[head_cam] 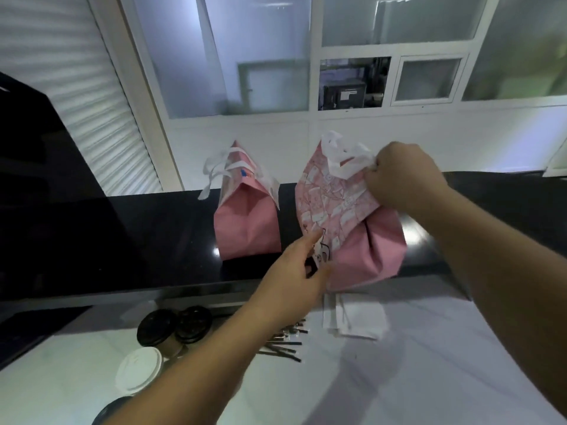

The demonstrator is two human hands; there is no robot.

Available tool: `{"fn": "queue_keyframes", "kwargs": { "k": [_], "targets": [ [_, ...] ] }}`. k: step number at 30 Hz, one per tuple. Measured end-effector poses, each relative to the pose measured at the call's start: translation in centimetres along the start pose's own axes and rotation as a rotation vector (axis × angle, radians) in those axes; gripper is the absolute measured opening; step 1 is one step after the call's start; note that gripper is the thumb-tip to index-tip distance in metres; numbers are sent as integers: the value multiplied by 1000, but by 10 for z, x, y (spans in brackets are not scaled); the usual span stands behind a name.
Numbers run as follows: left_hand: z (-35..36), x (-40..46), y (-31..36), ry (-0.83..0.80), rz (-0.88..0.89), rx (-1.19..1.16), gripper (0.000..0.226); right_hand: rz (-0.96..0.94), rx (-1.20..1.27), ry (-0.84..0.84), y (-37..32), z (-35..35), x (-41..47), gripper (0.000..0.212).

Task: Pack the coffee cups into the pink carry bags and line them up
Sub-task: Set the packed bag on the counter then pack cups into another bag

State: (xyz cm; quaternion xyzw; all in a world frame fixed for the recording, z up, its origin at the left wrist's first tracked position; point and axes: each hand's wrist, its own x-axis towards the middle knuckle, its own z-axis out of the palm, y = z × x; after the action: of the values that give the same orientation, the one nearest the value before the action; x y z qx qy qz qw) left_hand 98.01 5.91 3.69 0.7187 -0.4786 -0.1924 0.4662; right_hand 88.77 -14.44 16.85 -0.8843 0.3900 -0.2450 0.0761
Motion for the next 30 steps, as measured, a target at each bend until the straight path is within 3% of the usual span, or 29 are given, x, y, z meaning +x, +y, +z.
{"fn": "queue_keyframes", "kwargs": {
  "k": [4, 18, 22, 30],
  "targets": [
    [-6, 35, -1, 3, -72, 103, 77, 38, 60, 43, -16, 35, 38, 30],
    [-12, 88, -23, 184, -116, 218, 52, 59, 228, -1, -59, 108, 106, 24],
    [-12, 86, -28, 134, -193, 203, 74, 68, 244, -22, -63, 112, 111, 30],
    [-13, 76, -26, 150, -259, 285, 75, 102, 300, -106, -51, 110, 110, 32]
  ]
}}
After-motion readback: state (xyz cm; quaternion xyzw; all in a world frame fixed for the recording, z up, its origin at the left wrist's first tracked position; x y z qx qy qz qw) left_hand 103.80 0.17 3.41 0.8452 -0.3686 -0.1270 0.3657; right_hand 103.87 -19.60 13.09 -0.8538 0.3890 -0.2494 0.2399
